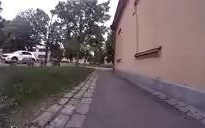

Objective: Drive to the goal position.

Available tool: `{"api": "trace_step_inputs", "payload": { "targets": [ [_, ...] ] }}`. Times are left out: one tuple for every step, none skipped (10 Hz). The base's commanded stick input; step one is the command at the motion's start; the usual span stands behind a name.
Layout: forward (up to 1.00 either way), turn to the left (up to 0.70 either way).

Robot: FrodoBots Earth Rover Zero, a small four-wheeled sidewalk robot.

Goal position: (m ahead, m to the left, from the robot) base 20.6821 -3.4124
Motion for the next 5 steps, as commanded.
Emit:
{"api": "trace_step_inputs", "payload": {
  "targets": [
    [0.45, 0.00],
    [0.45, 0.00],
    [0.45, 0.00],
    [0.45, 0.00],
    [0.45, 0.00]
  ]
}}
